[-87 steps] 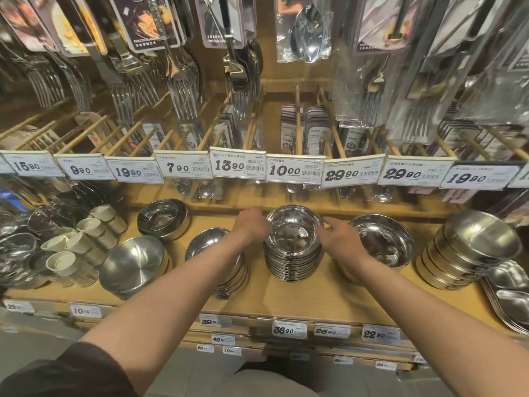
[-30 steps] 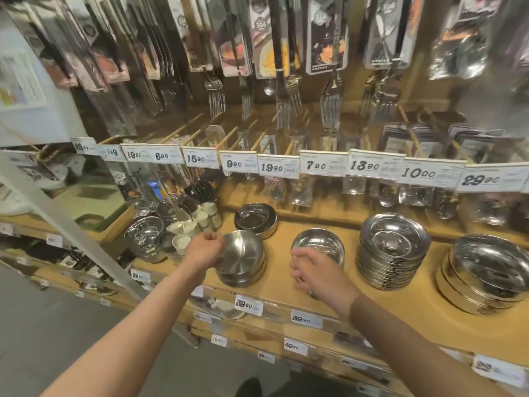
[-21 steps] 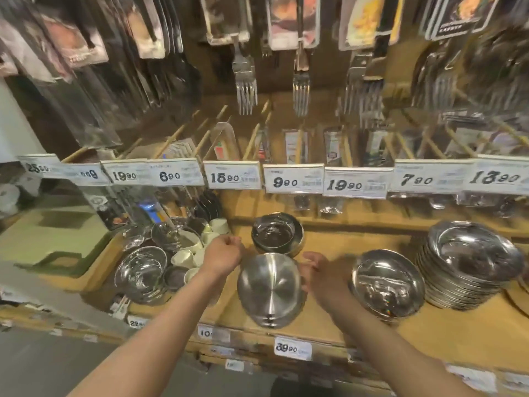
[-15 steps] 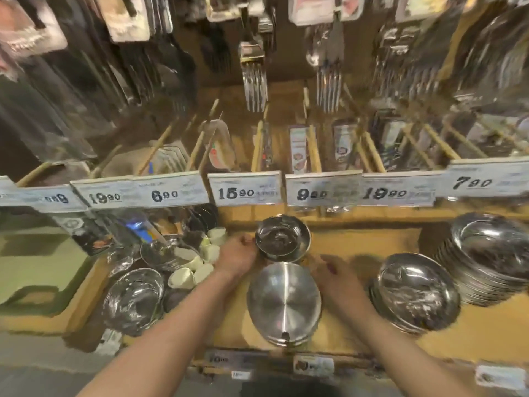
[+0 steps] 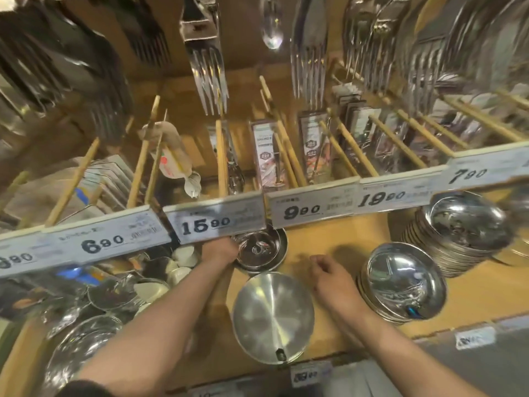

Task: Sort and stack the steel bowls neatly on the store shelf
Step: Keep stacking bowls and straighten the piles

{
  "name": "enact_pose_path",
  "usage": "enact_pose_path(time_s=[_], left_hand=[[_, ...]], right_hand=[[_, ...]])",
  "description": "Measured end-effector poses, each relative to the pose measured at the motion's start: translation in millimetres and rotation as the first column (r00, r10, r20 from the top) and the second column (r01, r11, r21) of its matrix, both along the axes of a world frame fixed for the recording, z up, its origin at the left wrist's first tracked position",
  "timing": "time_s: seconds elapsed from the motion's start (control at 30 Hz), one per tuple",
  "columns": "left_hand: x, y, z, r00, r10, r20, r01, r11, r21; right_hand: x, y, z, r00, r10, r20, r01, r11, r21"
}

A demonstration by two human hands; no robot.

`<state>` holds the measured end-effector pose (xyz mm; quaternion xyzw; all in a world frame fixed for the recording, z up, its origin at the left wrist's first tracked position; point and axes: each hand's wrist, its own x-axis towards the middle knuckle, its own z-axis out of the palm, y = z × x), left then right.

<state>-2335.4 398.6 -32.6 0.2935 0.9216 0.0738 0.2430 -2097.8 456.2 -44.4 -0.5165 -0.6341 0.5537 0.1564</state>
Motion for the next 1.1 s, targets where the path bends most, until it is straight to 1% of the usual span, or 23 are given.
enact_pose_path(time_s=[0.03, 0.07, 0.1, 0.17, 0.2, 0.23, 0.3, 0.4, 0.47, 0.53, 0.63, 0.7, 0.8, 0.87, 0.97, 1.1], left_hand=[[-1.1, 0.8, 2.3, 0.999, -0.013, 0.029, 0.014, 0.999, -0.037], [-1.5, 1.1, 4.5, 0.998, -0.011, 0.068, 0.014, 0.999, -0.040], [-1.4, 1.3, 7.0, 0.993, 0.013, 0.120, -0.012, 1.000, -0.004], [1.5, 1.2, 11.6, 0.942, 0.120, 0.312, -0.170, 0.976, 0.136], [4.5, -0.2, 19.0, 0.903, 0.159, 0.399, -0.238, 0.958, 0.158], [6.4, -3.6, 26.4, 0.869, 0.176, 0.463, -0.279, 0.946, 0.163], [7.5, -7.9, 39.3, 0.834, 0.163, 0.527, -0.310, 0.929, 0.204], [9.2, -20.0, 57.5, 0.795, 0.178, 0.580, -0.415, 0.857, 0.306], [14.3, -30.3, 68.7, 0.731, 0.210, 0.649, -0.513, 0.796, 0.320], [19.9, -43.8, 77.1, 0.663, 0.236, 0.710, -0.588, 0.752, 0.299], [28.5, -68.8, 92.1, 0.599, 0.242, 0.763, -0.642, 0.715, 0.277], [28.1, -83.9, 94.2, 0.531, 0.278, 0.800, -0.708, 0.665, 0.239], [20.7, -101.0, 94.7, 0.456, 0.288, 0.842, -0.742, 0.645, 0.181], [16.0, -110.2, 96.7, 0.421, 0.303, 0.855, -0.761, 0.631, 0.151], [10.7, -117.8, 96.4, 0.387, 0.313, 0.867, -0.786, 0.604, 0.133], [8.6, -121.6, 101.3, 0.341, 0.303, 0.890, -0.822, 0.556, 0.125]], right_hand=[[0.3, 0.8, -1.0, 1.000, 0.000, 0.006, 0.000, 1.000, -0.007], [-0.3, 1.7, -1.8, 1.000, 0.004, 0.015, -0.004, 1.000, -0.012], [-1.1, 2.6, -1.5, 1.000, 0.006, 0.027, -0.005, 1.000, -0.014], [-3.4, 6.5, -1.0, 0.999, 0.009, 0.044, -0.008, 1.000, -0.028], [-5.5, 9.0, -0.7, 0.999, 0.008, 0.049, -0.006, 0.999, -0.044], [-7.8, 11.0, -0.4, 0.999, 0.006, 0.050, -0.003, 0.998, -0.058], [-13.3, 18.3, -3.7, 0.998, 0.001, 0.059, 0.003, 0.998, -0.068], [-28.0, 28.0, -12.1, 0.996, 0.019, 0.089, -0.011, 0.996, -0.091], [-39.6, 32.6, -18.0, 0.993, 0.020, 0.117, -0.007, 0.994, -0.106], [-51.8, 33.9, -20.8, 0.988, 0.045, 0.147, -0.024, 0.990, -0.140], [-67.0, 37.5, -26.1, 0.986, 0.078, 0.146, -0.046, 0.976, -0.212], [-74.9, 43.4, -29.0, 0.979, 0.106, 0.177, -0.067, 0.975, -0.213], [-84.5, 51.0, -33.5, 0.972, 0.161, 0.170, -0.117, 0.963, -0.244], [-89.8, 51.6, -36.4, 0.979, 0.139, 0.152, -0.097, 0.962, -0.256], [-92.5, 49.5, -34.1, 0.991, 0.054, 0.123, -0.024, 0.971, -0.239], [-83.4, 51.8, -15.4, 0.995, -0.013, 0.096, 0.034, 0.975, -0.221]])
